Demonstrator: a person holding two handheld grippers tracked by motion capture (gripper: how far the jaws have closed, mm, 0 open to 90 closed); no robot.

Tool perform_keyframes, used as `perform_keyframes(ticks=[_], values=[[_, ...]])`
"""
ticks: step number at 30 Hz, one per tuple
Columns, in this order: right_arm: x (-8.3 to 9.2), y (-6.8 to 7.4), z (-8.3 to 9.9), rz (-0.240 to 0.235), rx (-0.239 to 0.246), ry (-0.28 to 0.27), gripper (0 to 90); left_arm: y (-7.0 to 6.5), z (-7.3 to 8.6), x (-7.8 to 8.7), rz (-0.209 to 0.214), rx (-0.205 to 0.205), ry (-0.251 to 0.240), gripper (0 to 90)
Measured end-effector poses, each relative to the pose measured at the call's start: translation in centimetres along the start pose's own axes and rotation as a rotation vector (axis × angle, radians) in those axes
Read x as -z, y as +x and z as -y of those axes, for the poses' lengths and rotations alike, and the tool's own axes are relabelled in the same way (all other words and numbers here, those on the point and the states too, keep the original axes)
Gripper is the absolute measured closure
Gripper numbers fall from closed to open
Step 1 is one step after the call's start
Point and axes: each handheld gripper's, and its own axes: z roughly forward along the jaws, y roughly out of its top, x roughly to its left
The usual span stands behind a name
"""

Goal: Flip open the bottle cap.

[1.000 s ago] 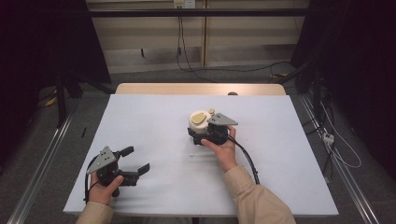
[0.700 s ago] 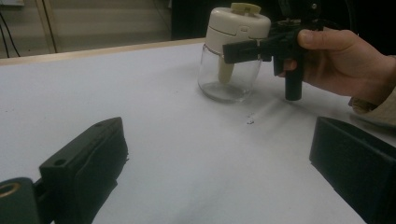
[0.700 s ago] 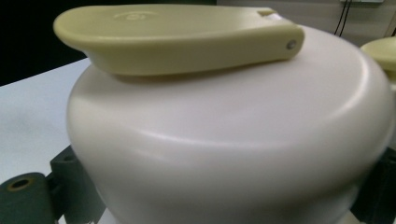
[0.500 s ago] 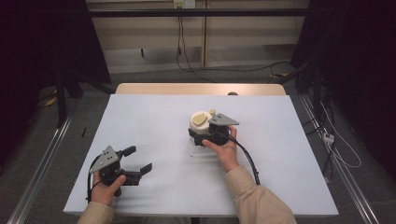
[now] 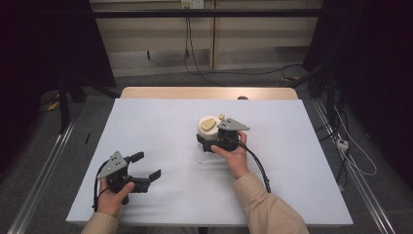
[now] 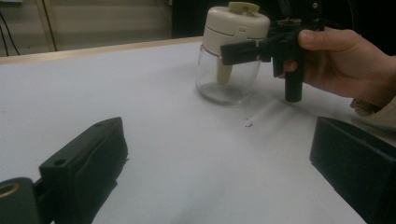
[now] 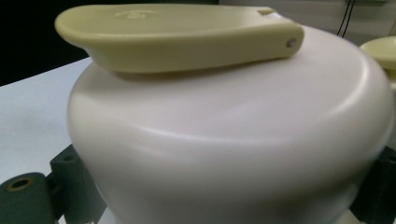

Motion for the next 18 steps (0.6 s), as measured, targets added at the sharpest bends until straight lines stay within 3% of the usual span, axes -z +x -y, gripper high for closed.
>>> perform_keyframes(ticks=[3,8,18], values=[[0.0,0.0,0.0,0.000,0.005,0.000,6.5,-0.1,-0.3,-0.3,-0.002,0.009,-0.004,2.9],[0.0,0.0,0.0,-0.001,-0.003,0.000,6.5,-0.2,-1.0,-1.0,-0.044,0.019,0.012,3.3],[0.0,0.0,0.0,-0.002,-0.006,0.002,6.5,-0.7,-1.9,-2.0,-0.044,0.016,0.045,4.2]])
